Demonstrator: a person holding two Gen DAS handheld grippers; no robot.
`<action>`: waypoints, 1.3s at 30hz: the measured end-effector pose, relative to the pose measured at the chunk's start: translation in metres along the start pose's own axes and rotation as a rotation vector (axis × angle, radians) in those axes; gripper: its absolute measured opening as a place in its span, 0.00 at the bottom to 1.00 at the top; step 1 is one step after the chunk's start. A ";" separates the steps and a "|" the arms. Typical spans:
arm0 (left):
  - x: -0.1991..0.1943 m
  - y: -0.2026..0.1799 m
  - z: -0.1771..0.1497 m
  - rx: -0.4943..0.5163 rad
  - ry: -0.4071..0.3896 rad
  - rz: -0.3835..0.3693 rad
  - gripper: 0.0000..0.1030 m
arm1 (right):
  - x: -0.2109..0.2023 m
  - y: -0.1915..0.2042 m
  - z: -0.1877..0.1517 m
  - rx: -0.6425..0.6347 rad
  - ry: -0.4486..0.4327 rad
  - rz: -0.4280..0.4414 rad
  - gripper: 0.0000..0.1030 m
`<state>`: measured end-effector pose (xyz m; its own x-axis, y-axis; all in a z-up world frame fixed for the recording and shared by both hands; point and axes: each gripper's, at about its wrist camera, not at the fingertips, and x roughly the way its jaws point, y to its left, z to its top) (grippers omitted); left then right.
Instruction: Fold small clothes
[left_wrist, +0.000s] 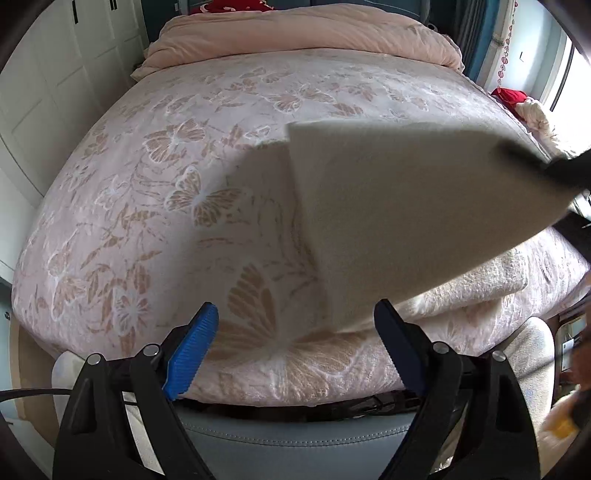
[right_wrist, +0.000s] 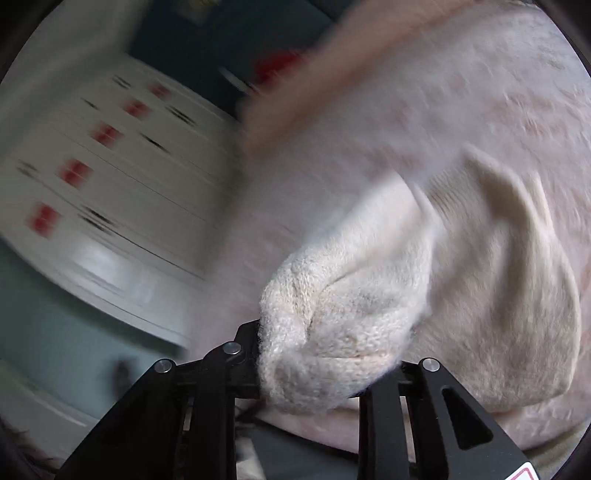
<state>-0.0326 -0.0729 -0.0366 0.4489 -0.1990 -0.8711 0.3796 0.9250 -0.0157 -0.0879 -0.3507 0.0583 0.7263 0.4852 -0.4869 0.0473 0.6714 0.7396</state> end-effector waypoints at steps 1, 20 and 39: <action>0.000 0.001 0.000 -0.004 0.000 -0.003 0.82 | -0.016 -0.002 0.003 -0.015 -0.035 -0.032 0.21; 0.039 -0.056 -0.002 0.117 0.073 -0.132 0.72 | 0.008 -0.116 -0.005 0.116 0.118 -0.265 0.21; 0.026 -0.023 -0.012 0.077 0.047 -0.145 0.70 | -0.073 -0.065 -0.037 -0.088 -0.131 -0.412 0.32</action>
<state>-0.0390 -0.0953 -0.0643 0.3474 -0.3113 -0.8845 0.4996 0.8597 -0.1064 -0.1696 -0.4090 0.0289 0.7403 0.0954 -0.6655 0.2965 0.8420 0.4506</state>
